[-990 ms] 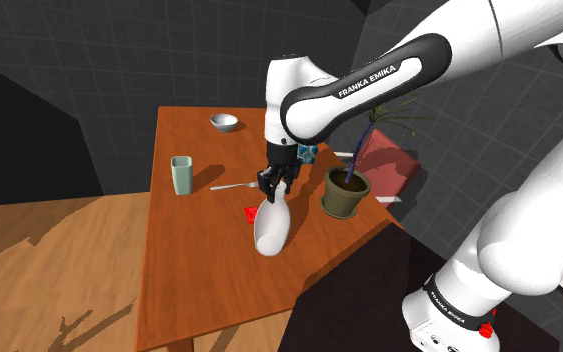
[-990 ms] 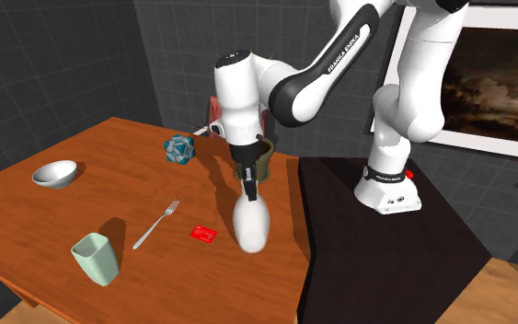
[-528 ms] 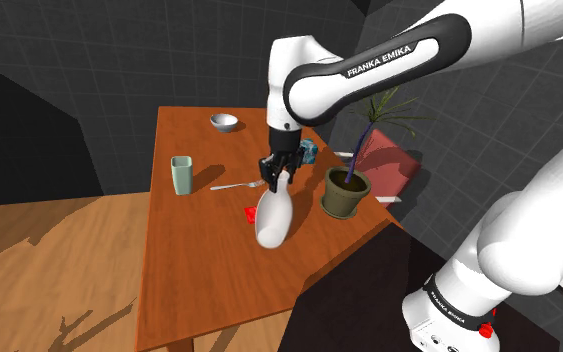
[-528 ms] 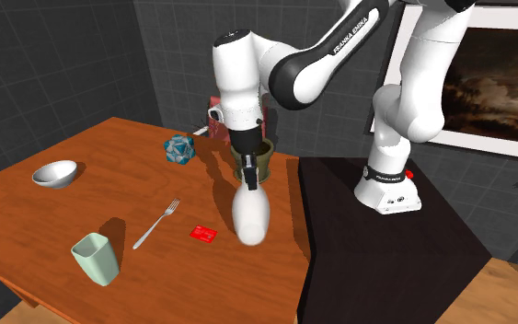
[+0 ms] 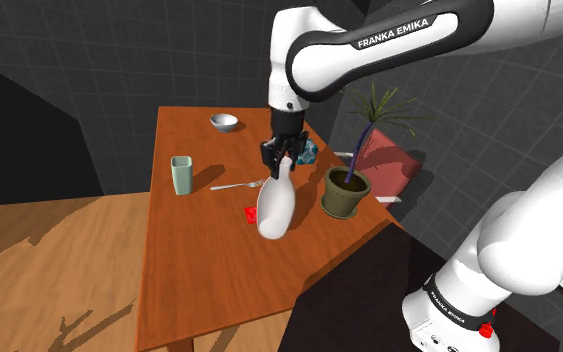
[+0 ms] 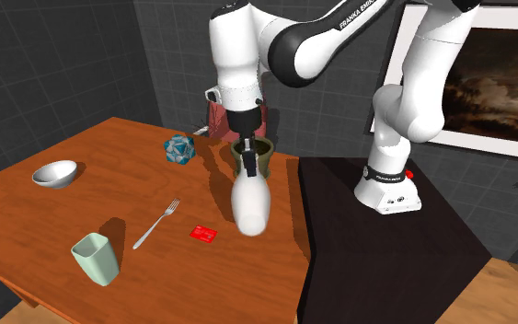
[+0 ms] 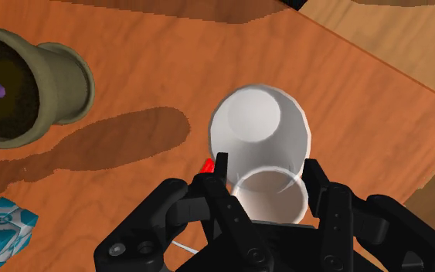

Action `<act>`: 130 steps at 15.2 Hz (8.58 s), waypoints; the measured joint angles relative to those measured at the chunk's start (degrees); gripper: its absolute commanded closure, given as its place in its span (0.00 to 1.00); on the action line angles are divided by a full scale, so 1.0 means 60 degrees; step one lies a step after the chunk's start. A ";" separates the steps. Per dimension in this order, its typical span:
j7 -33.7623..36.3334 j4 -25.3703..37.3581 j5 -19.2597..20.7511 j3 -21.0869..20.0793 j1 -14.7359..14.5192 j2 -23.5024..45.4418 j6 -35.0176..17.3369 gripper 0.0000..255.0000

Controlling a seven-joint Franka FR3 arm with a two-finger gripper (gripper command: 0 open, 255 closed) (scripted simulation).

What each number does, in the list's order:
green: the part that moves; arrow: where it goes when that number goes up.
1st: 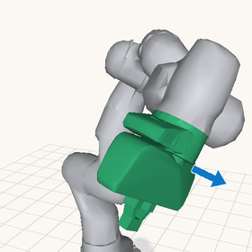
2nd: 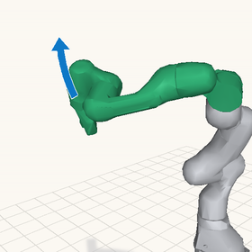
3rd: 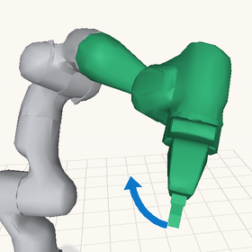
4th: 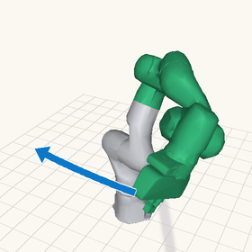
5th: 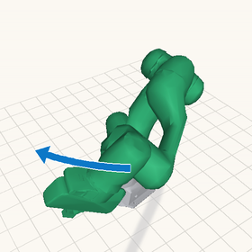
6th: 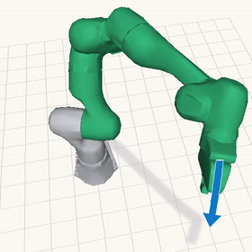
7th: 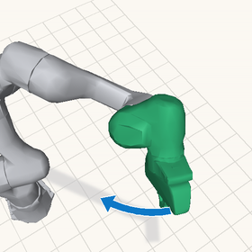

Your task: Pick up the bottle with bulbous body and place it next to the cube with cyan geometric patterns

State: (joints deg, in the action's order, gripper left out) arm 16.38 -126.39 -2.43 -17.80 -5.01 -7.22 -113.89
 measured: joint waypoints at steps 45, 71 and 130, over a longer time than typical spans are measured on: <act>-0.1360 0.4178 0.0245 0.0919 0.0642 -0.0252 0.4447 1.00; -0.6296 0.6378 0.0875 0.3475 0.3139 0.3438 0.2795 1.00; -0.7772 0.8589 0.0559 0.3878 0.4329 0.7313 0.1032 0.00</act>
State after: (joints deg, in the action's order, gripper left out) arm -30.26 -74.86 0.92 5.47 20.96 36.66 -107.69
